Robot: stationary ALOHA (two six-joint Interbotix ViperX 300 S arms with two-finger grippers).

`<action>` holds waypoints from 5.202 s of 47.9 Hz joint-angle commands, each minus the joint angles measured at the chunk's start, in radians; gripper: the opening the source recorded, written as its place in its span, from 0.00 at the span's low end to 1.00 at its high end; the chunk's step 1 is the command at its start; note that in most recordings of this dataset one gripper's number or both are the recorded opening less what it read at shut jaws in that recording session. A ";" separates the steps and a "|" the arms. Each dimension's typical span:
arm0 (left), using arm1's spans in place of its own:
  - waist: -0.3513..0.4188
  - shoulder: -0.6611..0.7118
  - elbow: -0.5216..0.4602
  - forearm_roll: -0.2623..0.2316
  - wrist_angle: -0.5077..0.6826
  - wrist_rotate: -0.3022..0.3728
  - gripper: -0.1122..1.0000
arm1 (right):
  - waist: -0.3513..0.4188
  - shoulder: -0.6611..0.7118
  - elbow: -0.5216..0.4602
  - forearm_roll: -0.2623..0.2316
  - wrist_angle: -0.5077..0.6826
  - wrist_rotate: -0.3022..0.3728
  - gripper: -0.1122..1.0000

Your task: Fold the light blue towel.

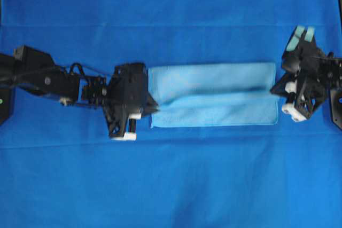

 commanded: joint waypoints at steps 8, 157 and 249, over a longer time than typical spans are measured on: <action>-0.029 -0.005 -0.037 -0.002 -0.003 0.002 0.11 | 0.091 0.017 -0.011 0.002 0.009 0.051 0.11; 0.227 -0.038 -0.192 0.002 0.374 0.112 0.11 | -0.213 0.043 -0.098 -0.364 0.035 0.037 0.12; -0.048 -0.017 -0.379 0.000 0.075 0.081 0.11 | -0.411 0.299 -0.558 -0.548 -0.038 0.037 0.12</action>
